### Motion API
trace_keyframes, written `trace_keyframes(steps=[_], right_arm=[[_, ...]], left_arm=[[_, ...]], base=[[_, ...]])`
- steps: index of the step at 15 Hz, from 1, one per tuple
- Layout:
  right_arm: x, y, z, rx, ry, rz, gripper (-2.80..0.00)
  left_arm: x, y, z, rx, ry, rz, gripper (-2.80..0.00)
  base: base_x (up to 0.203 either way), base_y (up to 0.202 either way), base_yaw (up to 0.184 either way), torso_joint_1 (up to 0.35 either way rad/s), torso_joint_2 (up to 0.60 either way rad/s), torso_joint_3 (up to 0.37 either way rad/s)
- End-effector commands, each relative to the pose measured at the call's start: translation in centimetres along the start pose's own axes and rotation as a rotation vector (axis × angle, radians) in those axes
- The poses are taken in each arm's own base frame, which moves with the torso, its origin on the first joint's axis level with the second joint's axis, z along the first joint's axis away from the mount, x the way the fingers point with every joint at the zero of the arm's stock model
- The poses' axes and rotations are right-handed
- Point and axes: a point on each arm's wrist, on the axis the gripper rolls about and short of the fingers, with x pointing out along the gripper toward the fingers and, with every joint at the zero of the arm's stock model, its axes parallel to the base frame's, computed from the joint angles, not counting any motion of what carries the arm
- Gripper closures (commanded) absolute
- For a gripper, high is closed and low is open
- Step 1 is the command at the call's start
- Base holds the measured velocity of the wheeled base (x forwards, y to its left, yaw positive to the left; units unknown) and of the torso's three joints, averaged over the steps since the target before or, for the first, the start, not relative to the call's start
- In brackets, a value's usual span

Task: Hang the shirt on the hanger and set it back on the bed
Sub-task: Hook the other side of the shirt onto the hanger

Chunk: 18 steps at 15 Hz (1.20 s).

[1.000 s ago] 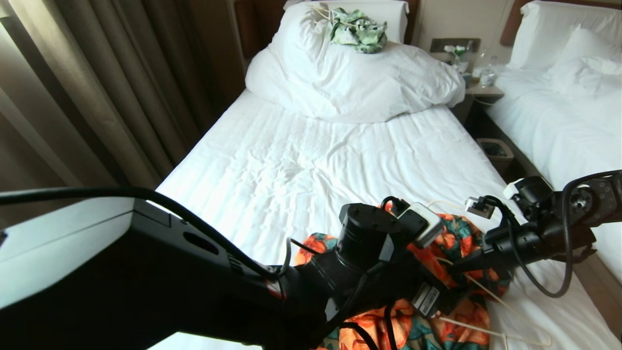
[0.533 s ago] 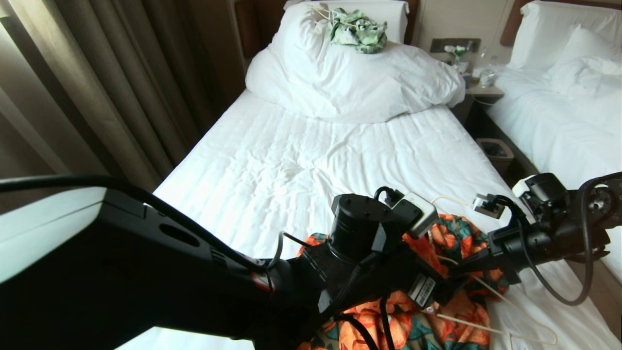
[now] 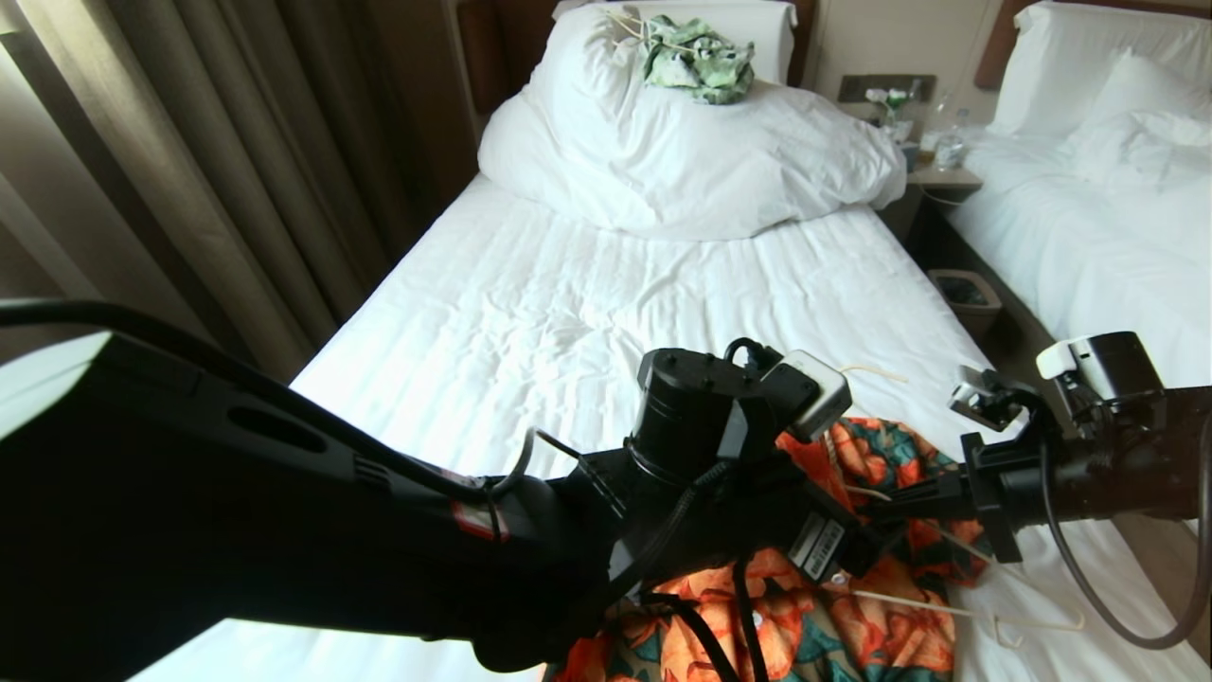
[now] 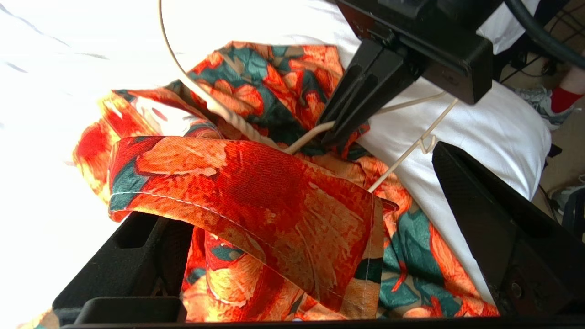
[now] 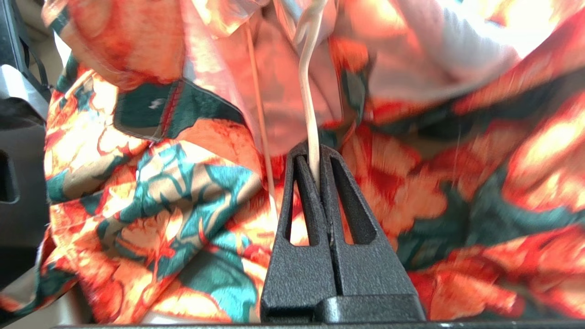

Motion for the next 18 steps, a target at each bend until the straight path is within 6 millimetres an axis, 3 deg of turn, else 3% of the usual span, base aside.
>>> trace_keyframes(steps=[1, 4, 6, 10, 18], right_arm=[[-0.8, 0.5, 0.1, -0.045, -0.044, -0.020, 0.00], [-1.3, -0.2, -0.2, -0.049, -0.093, -0.016, 0.00], [-1.7, 0.0, -0.2, -0.054, -0.115, -0.003, 0.00], [-1.7, 0.1, -0.4, -0.082, -0.134, -0.008, 0.00], [-2.6, -0.2, -0.7, -0.113, -0.227, 0.032, 0.00]], left_arm=[[-0.3, 0.1, 1.1, 0.003, -0.035, 0.004, -2.80], [-1.6, 0.8, 1.7, -0.003, -0.052, 0.031, -2.80], [-1.4, 2.2, 1.3, -0.011, -0.042, 0.065, -2.80], [-0.8, 3.1, 0.2, 0.011, -0.009, 0.081, -2.80], [2.1, 1.0, -1.3, 0.018, 0.022, 0.024, -2.80]], base=[[0.000, 0.000, 0.000, 0.000, 0.00, 0.000], [0.000, 0.000, 0.000, 0.000, 0.00, 0.000], [0.000, 0.000, 0.000, 0.000, 0.00, 0.000], [0.000, 0.000, 0.000, 0.000, 0.00, 0.000], [0.000, 0.000, 0.000, 0.000, 0.00, 0.000]])
